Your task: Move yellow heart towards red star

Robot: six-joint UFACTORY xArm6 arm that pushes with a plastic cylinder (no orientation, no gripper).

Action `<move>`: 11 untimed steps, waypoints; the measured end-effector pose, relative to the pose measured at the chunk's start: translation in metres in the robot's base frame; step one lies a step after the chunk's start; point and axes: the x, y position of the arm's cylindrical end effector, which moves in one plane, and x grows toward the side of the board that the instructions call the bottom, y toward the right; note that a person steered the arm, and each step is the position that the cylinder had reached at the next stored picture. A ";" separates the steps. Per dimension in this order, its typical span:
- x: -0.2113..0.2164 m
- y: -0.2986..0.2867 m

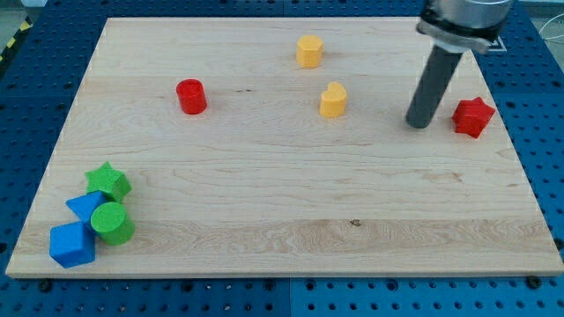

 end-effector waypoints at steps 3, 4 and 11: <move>-0.003 -0.145; -0.027 -0.148; -0.040 -0.019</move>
